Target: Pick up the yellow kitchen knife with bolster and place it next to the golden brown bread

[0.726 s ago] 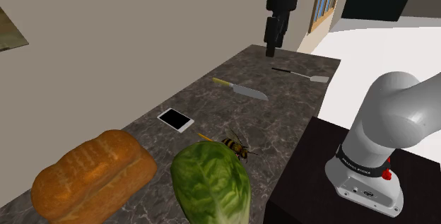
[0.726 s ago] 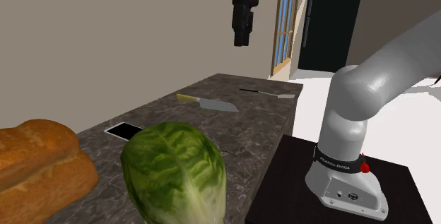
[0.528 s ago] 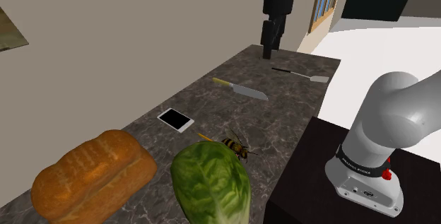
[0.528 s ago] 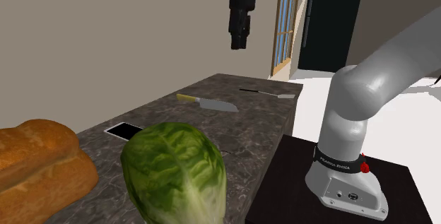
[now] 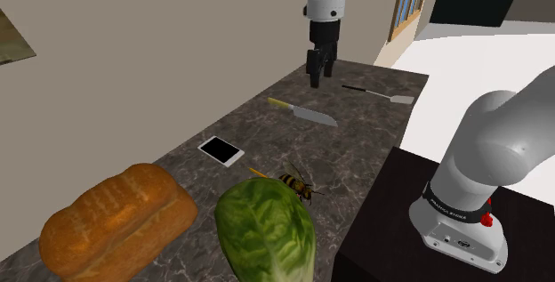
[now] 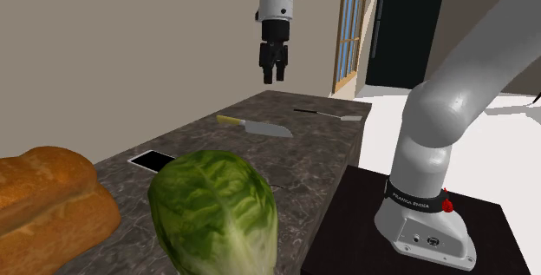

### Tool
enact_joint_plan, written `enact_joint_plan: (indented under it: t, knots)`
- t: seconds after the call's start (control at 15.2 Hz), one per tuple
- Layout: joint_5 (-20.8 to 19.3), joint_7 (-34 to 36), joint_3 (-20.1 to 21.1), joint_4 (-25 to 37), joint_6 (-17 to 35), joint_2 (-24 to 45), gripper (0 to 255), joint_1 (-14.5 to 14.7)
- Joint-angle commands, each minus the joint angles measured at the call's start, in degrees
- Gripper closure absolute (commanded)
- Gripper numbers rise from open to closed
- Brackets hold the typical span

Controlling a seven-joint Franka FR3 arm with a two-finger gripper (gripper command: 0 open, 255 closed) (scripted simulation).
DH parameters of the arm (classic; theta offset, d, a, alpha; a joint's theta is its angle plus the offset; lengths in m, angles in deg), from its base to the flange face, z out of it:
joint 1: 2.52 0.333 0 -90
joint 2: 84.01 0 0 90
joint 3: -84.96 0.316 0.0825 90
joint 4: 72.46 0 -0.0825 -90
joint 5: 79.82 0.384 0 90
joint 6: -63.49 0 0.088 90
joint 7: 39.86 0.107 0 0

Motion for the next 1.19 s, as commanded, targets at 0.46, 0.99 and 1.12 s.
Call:
enact_joint_plan:
  t: [0.46,0.99,1.12]
  knots:
    - [0.03,-1.67,-2.19,5.41,10.48,18.7,0,-1.8]
    - [0.99,-3.05,-3.59,12.32,16.07,33.34,0,-3.06]
    - [1.15,-3.14,-3.52,11.41,17.57,33.93,0,-2.99]
